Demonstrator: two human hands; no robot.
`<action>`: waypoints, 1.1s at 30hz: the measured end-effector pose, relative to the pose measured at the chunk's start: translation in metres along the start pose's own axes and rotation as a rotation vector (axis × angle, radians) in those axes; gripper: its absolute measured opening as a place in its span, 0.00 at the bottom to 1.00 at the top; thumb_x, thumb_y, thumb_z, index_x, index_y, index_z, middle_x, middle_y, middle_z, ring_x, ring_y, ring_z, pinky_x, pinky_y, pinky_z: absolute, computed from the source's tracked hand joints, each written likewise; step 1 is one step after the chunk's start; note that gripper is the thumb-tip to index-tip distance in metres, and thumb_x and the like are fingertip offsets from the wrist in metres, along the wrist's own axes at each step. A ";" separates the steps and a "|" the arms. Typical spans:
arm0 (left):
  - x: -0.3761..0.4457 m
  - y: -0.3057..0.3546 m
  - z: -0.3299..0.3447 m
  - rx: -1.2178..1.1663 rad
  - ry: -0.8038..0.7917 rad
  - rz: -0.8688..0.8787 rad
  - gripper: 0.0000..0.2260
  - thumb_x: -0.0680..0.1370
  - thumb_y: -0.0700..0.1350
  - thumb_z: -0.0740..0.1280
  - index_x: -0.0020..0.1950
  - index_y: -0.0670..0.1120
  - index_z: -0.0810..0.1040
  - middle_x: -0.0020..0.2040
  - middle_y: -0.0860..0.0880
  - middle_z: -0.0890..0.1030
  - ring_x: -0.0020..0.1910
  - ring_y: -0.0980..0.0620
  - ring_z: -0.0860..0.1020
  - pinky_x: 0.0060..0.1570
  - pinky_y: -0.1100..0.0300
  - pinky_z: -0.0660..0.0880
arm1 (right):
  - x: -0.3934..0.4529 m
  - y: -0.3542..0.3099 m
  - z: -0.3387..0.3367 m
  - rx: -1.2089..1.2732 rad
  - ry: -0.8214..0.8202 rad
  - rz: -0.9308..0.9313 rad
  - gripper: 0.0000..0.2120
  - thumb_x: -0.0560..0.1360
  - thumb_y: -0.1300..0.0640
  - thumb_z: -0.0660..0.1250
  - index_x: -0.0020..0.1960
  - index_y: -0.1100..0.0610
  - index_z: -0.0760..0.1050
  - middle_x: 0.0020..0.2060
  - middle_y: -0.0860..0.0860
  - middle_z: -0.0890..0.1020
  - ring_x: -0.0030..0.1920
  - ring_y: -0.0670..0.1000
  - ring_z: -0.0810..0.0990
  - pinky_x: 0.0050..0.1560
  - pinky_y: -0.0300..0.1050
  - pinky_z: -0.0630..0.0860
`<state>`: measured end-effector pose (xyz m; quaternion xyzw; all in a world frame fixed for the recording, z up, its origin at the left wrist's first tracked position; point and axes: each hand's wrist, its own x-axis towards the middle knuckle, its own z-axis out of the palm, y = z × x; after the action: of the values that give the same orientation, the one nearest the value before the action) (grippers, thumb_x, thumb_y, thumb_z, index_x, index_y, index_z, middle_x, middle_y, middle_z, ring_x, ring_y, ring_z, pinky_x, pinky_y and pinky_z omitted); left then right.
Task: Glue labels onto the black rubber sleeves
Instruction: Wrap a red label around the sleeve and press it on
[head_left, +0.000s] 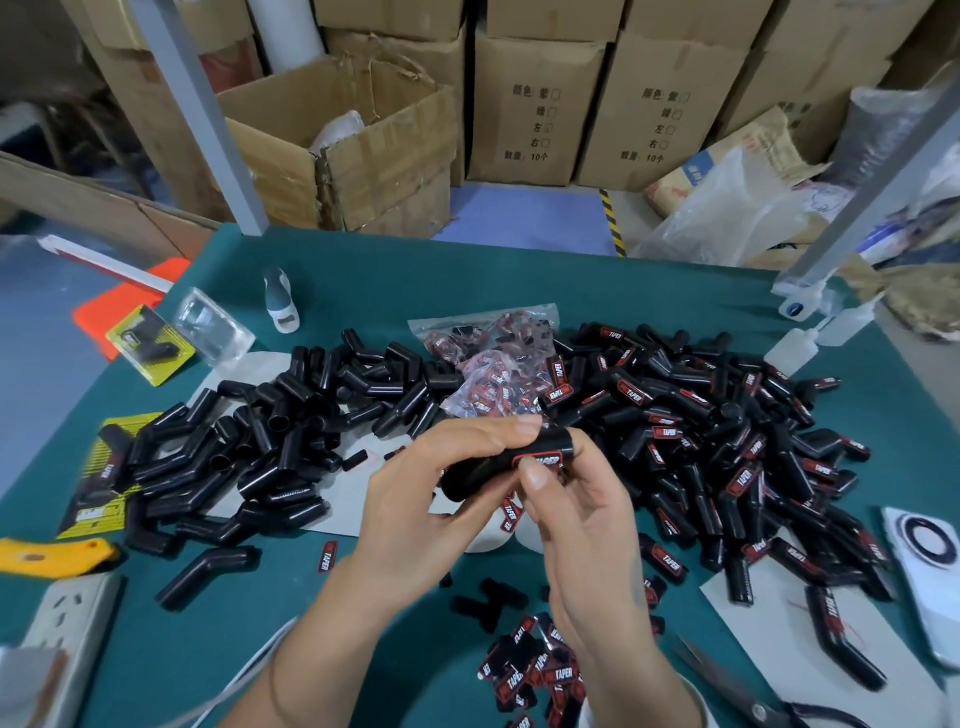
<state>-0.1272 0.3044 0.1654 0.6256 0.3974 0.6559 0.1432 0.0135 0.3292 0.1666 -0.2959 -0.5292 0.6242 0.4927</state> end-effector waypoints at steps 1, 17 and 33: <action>0.000 0.000 0.000 0.006 0.002 0.001 0.23 0.82 0.40 0.73 0.70 0.63 0.72 0.63 0.54 0.84 0.63 0.45 0.84 0.62 0.51 0.80 | 0.000 -0.001 0.000 -0.005 0.003 -0.006 0.15 0.77 0.39 0.72 0.57 0.49 0.82 0.36 0.46 0.75 0.40 0.44 0.72 0.48 0.41 0.73; 0.001 -0.004 -0.002 0.119 0.005 -0.092 0.26 0.79 0.41 0.76 0.69 0.65 0.73 0.63 0.59 0.84 0.63 0.52 0.84 0.60 0.55 0.80 | 0.015 -0.002 -0.002 -0.058 0.002 0.030 0.09 0.78 0.47 0.69 0.52 0.50 0.83 0.36 0.52 0.77 0.39 0.45 0.74 0.44 0.38 0.74; 0.005 -0.005 -0.009 0.068 -0.038 -0.014 0.09 0.81 0.38 0.72 0.59 0.49 0.80 0.62 0.50 0.84 0.62 0.45 0.83 0.60 0.52 0.79 | 0.014 -0.004 -0.004 -0.137 -0.020 -0.006 0.11 0.79 0.47 0.68 0.55 0.51 0.84 0.45 0.67 0.78 0.45 0.56 0.78 0.50 0.48 0.76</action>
<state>-0.1378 0.3078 0.1662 0.6398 0.4208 0.6290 0.1340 0.0139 0.3438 0.1712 -0.3209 -0.5764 0.5881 0.4679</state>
